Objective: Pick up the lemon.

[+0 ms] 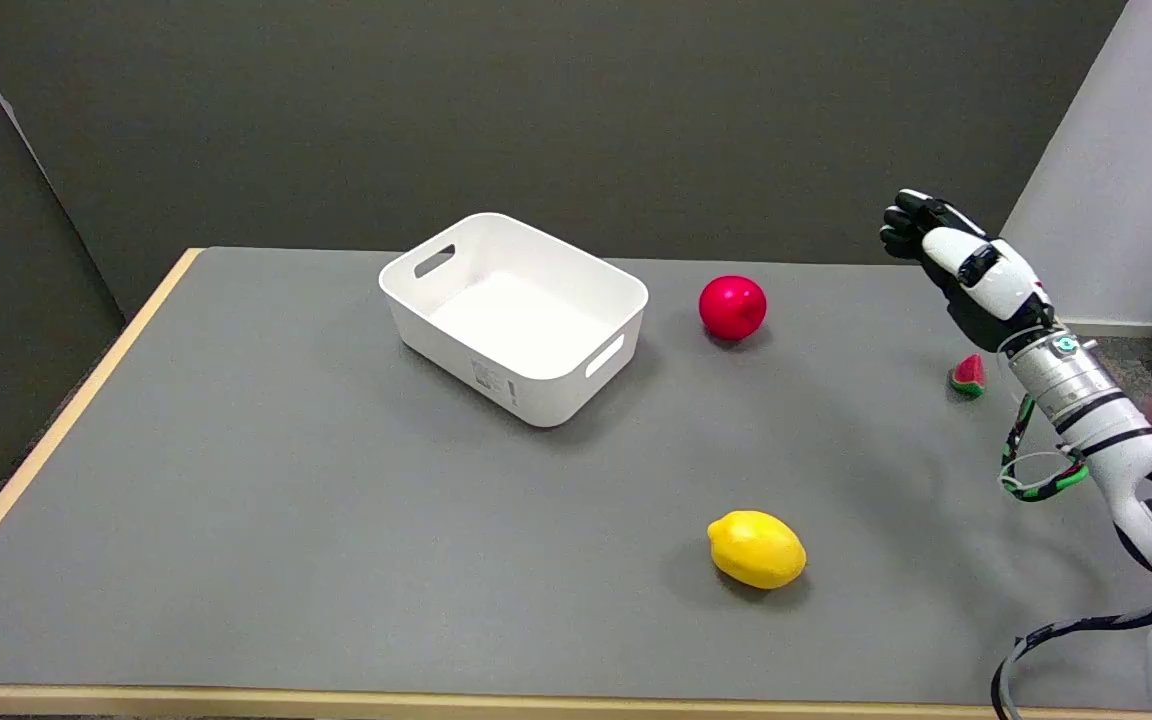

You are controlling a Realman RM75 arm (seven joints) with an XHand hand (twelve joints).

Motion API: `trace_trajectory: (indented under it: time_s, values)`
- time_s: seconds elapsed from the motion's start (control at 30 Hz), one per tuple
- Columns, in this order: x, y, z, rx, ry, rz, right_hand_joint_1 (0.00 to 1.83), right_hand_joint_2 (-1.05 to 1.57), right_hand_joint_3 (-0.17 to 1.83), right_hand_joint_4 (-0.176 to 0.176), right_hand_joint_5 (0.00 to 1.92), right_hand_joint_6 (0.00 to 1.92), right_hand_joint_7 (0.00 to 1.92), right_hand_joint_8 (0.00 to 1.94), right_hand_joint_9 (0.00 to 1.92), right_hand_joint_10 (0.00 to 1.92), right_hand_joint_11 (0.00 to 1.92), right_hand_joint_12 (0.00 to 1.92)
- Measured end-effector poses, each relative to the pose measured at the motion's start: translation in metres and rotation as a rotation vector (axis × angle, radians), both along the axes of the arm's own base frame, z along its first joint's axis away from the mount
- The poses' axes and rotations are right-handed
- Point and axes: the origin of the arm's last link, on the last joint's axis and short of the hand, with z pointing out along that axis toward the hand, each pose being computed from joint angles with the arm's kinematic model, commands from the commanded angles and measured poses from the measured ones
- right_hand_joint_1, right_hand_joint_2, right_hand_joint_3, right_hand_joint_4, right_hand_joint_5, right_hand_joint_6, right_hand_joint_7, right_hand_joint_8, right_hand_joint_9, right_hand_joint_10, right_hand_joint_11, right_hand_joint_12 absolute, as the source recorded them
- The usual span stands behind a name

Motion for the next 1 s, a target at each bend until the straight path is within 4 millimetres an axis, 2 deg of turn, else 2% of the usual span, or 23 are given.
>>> trace_trajectory:
  time_s: [0.43,0.7,1.0]
  values:
    - [0.017,0.003,-0.014,0.025,0.210,0.025,0.45,0.67,0.97,-0.048,0.22,0.47,0.32,0.47,0.24,0.82,0.00,1.09]
    - [0.023,0.033,-0.028,0.046,0.339,0.046,0.34,0.64,0.95,-0.053,0.22,0.47,0.31,0.45,0.23,0.81,0.00,1.09]
    - [0.014,0.072,-0.052,0.109,0.330,0.039,0.34,0.63,0.95,-0.070,0.20,0.47,0.27,0.45,0.18,0.77,0.00,1.07]
